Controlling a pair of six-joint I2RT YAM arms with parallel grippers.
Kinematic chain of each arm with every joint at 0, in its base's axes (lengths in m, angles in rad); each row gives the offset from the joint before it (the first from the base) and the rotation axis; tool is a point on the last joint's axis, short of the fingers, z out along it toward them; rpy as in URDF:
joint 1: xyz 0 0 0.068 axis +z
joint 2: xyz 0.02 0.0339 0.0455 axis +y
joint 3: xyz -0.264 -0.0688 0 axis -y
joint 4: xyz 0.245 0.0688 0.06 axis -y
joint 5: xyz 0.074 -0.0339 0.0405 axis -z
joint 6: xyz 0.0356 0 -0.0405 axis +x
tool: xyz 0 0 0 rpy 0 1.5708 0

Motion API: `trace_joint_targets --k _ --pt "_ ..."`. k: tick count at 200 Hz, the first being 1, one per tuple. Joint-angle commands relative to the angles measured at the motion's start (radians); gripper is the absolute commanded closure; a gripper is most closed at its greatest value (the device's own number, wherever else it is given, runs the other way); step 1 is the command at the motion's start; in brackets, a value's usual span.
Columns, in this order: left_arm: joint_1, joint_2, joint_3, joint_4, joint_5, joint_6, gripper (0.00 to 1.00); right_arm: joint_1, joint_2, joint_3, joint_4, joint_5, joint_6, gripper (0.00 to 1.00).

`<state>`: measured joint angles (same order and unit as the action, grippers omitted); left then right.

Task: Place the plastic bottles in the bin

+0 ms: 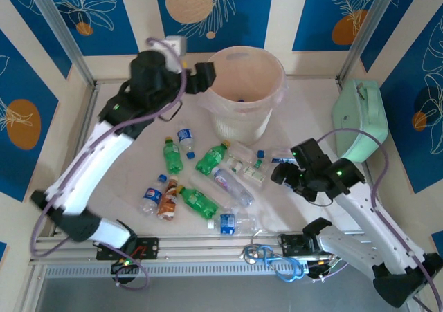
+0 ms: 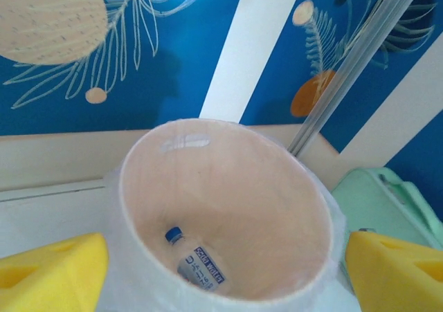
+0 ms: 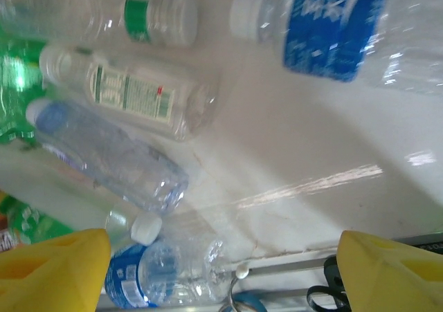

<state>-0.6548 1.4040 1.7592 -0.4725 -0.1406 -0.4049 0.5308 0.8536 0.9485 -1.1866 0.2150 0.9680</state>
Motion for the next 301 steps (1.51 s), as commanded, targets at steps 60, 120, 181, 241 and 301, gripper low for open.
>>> trace_joint_targets --k 60,120,181,241,301 --pt "0.067 -0.395 -0.721 -0.105 0.102 -0.283 0.15 0.441 0.224 0.058 0.117 -0.020 -0.131 0.14" --pt "0.227 -0.500 -0.956 -0.099 0.239 -0.485 0.22 0.552 0.601 0.298 0.159 0.040 -0.237 0.32" --pt "0.289 -0.554 -1.027 -0.150 0.236 -0.518 0.24 0.532 0.934 0.576 0.138 0.049 -0.377 0.33" --pt "0.299 -0.581 -1.117 -0.116 0.262 -0.568 0.27 0.513 1.119 0.746 0.110 0.083 -0.460 0.39" --pt "0.303 -0.593 -1.149 -0.098 0.269 -0.581 0.27 0.496 1.218 0.802 0.106 0.085 -0.480 0.39"
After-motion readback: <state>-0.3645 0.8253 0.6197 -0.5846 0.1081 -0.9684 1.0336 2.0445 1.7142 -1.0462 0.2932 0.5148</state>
